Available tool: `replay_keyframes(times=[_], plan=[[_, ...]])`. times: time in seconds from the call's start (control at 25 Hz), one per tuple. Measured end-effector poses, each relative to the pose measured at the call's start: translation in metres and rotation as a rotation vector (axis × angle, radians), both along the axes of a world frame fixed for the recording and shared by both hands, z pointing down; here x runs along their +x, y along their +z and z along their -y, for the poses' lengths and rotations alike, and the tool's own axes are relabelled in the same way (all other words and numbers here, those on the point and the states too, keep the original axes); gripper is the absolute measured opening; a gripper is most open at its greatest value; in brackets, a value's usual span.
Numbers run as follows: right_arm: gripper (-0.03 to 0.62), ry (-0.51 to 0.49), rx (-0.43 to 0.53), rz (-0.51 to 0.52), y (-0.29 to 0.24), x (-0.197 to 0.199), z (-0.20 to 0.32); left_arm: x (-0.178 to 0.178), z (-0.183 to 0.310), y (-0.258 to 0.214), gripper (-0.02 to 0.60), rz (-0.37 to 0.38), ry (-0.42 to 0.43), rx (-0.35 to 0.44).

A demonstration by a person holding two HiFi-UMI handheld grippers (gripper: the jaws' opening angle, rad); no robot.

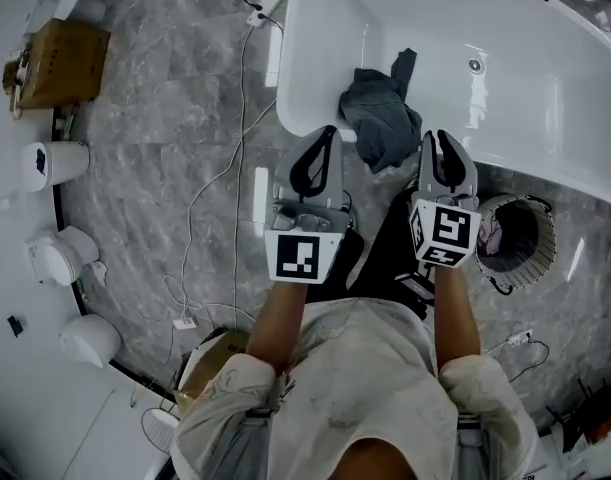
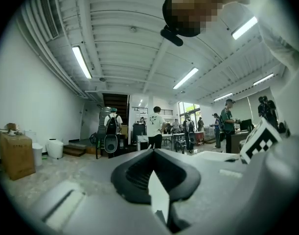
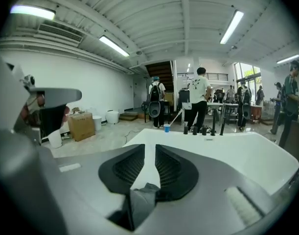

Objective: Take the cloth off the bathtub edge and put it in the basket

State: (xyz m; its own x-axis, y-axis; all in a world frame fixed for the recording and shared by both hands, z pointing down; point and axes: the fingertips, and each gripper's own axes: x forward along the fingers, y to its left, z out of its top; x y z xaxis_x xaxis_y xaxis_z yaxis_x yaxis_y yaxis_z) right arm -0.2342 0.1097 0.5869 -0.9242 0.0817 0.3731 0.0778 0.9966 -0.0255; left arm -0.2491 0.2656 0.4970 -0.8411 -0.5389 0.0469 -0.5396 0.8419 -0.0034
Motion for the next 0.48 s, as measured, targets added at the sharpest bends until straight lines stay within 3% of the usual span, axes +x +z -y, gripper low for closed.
replay_keyframes(times=[0.48], plan=[[0.324, -0.079, -0.027, -0.390, 0.186, 0.009, -0.034, -0.004, 0.003, 0.079, 0.000, -0.123, 0.006, -0.041]])
